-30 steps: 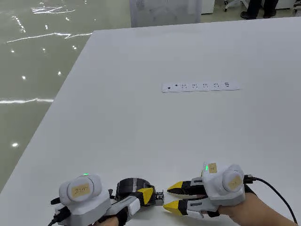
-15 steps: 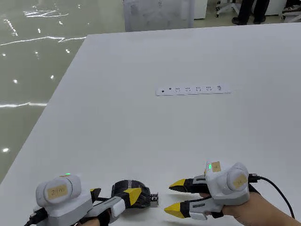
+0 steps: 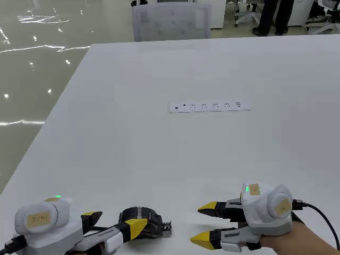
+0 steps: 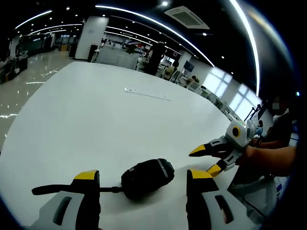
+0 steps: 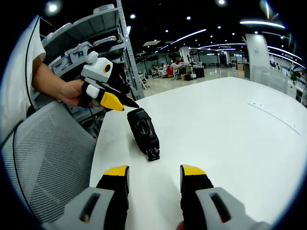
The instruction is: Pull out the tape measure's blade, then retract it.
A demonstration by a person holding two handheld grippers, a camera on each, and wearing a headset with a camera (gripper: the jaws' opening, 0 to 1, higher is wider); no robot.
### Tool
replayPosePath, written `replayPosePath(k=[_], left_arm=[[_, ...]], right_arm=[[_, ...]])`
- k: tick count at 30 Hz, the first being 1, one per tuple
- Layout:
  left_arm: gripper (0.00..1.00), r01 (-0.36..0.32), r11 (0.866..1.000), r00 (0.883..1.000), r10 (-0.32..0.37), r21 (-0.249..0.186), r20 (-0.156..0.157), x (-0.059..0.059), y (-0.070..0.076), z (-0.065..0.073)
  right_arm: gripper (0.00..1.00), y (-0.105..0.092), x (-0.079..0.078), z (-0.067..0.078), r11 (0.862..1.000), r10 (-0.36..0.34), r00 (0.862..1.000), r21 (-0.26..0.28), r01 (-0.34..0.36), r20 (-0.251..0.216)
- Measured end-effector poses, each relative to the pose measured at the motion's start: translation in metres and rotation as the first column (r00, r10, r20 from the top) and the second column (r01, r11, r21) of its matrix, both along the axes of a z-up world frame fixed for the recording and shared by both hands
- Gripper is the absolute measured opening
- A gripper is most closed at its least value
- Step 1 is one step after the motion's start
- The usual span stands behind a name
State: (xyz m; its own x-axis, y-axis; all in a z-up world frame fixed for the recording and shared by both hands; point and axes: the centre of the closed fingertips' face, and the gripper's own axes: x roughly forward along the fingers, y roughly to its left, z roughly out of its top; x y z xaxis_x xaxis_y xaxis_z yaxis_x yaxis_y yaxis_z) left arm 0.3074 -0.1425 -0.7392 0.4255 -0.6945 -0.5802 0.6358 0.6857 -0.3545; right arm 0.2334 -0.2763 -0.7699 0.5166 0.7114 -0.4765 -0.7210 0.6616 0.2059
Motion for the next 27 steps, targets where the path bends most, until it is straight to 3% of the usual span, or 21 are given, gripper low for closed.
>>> replayPosePath(k=[3,9,12,16,18,27], left_arm=[[0.71,0.050,0.998,0.998,-0.051,0.028,0.043,-0.001,0.002,0.003],[0.70,0.092,0.995,0.993,-0.095,0.044,0.074,-0.007,0.008,0.003],[0.71,0.143,0.987,0.984,-0.149,0.070,0.095,-0.013,0.011,0.003],[0.71,0.162,0.984,0.980,-0.169,0.074,0.104,-0.015,0.016,0.005],[0.72,0.192,0.977,0.972,-0.201,0.089,0.119,-0.017,0.018,0.005],[0.77,0.215,0.973,0.965,-0.226,0.088,0.136,-0.018,0.031,0.005]], right_arm=[[0.43,-0.006,-0.002,0.003,1.000,-0.025,1.000,0.008,0.025,-0.003],[0.47,-0.012,-0.008,0.005,0.999,-0.046,0.999,-0.010,0.046,-0.005],[0.48,-0.019,-0.013,0.007,0.998,-0.061,0.998,-0.017,0.061,-0.009],[0.51,-0.029,-0.020,0.007,0.996,-0.086,0.996,-0.029,0.085,-0.013],[0.52,-0.032,-0.026,0.009,0.996,-0.087,0.996,-0.035,0.086,-0.014],[0.60,-0.052,-0.041,0.011,0.987,-0.147,0.989,-0.065,0.145,-0.027]])
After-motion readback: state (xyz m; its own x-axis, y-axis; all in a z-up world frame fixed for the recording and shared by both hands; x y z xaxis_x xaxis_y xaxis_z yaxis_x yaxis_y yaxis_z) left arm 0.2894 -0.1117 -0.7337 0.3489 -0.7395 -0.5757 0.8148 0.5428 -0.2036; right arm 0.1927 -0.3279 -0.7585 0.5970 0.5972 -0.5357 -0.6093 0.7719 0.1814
